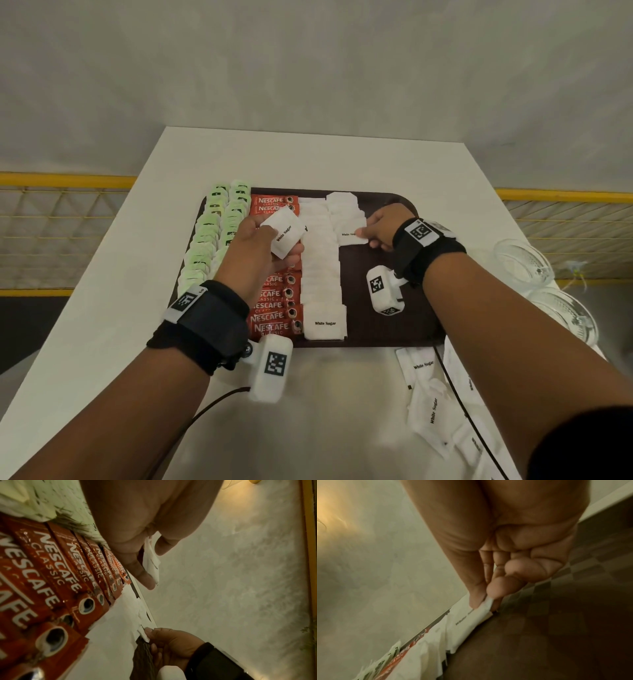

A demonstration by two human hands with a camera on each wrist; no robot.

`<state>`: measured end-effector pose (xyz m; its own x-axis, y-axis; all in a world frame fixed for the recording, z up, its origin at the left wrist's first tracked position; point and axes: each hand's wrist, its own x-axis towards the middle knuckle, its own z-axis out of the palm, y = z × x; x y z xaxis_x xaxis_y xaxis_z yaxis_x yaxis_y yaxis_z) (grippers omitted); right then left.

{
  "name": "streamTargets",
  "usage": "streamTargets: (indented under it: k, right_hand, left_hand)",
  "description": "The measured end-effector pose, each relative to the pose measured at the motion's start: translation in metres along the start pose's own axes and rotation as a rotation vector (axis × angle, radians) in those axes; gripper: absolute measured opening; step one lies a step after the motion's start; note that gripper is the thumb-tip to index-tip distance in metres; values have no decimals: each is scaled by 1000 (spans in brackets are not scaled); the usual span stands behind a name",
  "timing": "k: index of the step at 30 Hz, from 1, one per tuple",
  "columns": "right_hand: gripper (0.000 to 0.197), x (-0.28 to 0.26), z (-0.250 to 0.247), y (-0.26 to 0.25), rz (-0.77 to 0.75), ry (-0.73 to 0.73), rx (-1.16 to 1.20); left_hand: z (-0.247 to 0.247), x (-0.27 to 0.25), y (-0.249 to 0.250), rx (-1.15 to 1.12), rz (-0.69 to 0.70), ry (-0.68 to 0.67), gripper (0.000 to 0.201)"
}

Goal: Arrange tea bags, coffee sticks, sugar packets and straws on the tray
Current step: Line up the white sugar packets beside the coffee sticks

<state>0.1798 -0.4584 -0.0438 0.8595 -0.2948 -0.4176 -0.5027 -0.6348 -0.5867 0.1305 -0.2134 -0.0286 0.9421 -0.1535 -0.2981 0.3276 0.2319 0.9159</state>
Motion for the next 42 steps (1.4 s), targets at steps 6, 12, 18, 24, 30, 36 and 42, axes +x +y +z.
streamTargets:
  k: [6,12,18,24,30,36,42]
  right_hand:
    - [19,3,5,-3,51,10,-7]
    - [37,-7,0,-12,5,120,-223]
    - [31,-64,9,-39,-311,-102,105]
    - [12,-57,7,-22,-312,-133,317]
    - [12,-34,-7,16,-54,33,539]
    - [13,-27,3,23,75,31,240]
    - [15,-20,11,8,73,35,153]
  left_hand:
    - [-1,1,1,-29,-29,-15,30]
    - [1,2,-2,74,-3,-26,30]
    - [7,4,-7,236,87,0,29]
    - [12,4,-10,237,98,-16,26]
    - [2,2,-10,177,68,-20,27]
    - [-6,1,-12,207,39,-7,24]
    - [-15,-3,-14,260,20,18,19]
